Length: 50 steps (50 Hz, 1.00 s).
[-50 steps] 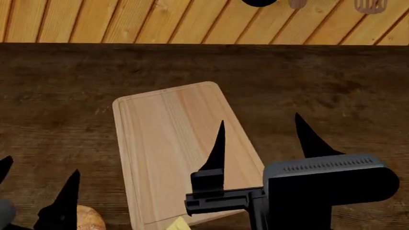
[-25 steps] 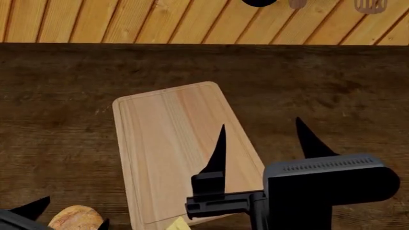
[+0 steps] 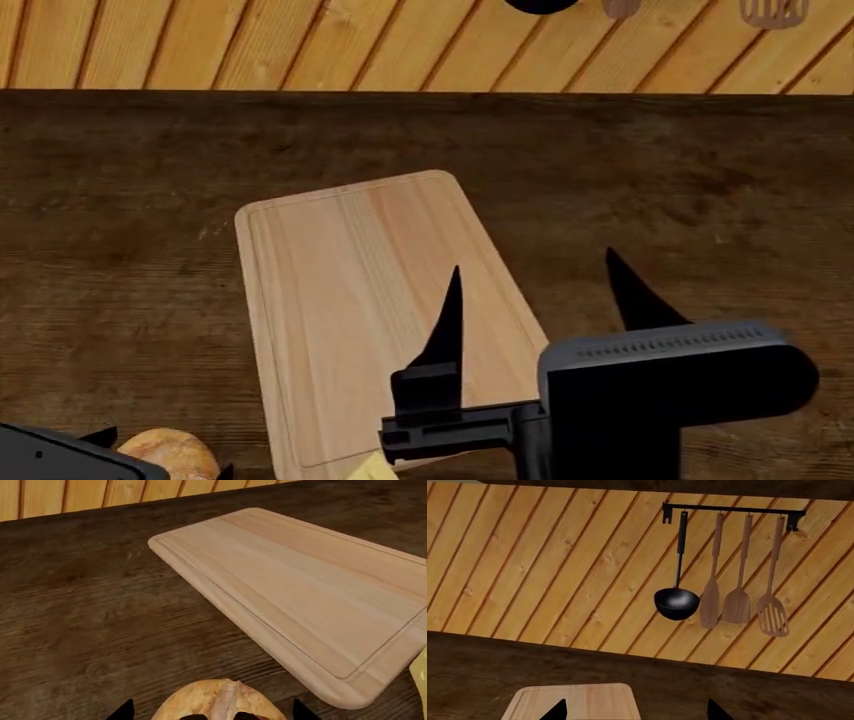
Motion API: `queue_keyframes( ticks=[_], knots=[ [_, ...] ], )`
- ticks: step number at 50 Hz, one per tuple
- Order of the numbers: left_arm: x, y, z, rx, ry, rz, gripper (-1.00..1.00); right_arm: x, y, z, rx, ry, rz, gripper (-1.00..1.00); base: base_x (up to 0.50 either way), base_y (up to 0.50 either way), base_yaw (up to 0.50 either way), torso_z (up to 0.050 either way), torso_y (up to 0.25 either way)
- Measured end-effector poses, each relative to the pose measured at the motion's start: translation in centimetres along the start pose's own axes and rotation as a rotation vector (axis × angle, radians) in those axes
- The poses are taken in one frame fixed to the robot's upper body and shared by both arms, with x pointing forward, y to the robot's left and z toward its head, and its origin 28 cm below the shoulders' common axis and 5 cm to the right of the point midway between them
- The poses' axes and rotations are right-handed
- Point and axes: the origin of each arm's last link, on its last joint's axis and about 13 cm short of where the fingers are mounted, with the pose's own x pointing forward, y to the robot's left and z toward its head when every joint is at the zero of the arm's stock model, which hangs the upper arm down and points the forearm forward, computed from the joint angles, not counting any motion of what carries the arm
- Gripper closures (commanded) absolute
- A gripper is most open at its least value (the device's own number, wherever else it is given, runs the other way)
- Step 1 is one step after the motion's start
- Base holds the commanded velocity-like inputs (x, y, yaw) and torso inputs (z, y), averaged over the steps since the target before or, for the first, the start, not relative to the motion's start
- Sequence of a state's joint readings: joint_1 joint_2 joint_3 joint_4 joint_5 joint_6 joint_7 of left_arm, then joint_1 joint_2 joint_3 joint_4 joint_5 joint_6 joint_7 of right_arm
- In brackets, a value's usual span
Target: Place the bread and cheese on the cutting board.
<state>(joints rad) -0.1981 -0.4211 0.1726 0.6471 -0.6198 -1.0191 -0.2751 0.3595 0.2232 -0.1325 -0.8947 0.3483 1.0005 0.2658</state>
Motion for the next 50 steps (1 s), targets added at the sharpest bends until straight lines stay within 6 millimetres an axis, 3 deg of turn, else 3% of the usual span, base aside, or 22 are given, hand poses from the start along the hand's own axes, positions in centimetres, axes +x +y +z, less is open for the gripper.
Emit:
queue_keyframes(
  ticks=[6,7,18,24,37,50],
  knots=[
    [0.6,0.1,-0.7,-0.007,0.023,0.006,-1.00,0.0,0.1,0.0,-0.002,0.001,0.003,-1.00,0.00,0.00,0.00,0.000,0.000],
    [0.6,0.1,-0.7,-0.011,0.024,0.001,1.00,0.0,0.1,0.0,-0.002,0.001,0.004,-1.00,0.00,0.00,0.00,0.000,0.000],
    [0.9,0.5,-0.8,-0.010,-0.005,0.040,1.00,0.0,0.1,-0.1,-0.003,0.005,0.006,-1.00,0.00,0.00,0.00,0.000,0.000],
    [1.1,0.6,0.1,-0.015,-0.037,0.064,1.00,0.0,0.1,-0.1,-0.003,0.005,0.005,-1.00,0.00,0.00,0.00,0.000,0.000],
    [3.2,1.1,4.5,-0.019,-0.107,0.093,1.00,-0.2,-0.3,0.3,0.006,-0.012,-0.017,-1.00,0.00,0.00,0.00,0.000,0.000],
    [6.6,1.3,9.6,-0.021,-0.133,0.091,1.00,-0.1,-0.6,0.3,0.015,-0.019,-0.031,-1.00,0.00,0.00,0.00,0.000,0.000]
  ],
)
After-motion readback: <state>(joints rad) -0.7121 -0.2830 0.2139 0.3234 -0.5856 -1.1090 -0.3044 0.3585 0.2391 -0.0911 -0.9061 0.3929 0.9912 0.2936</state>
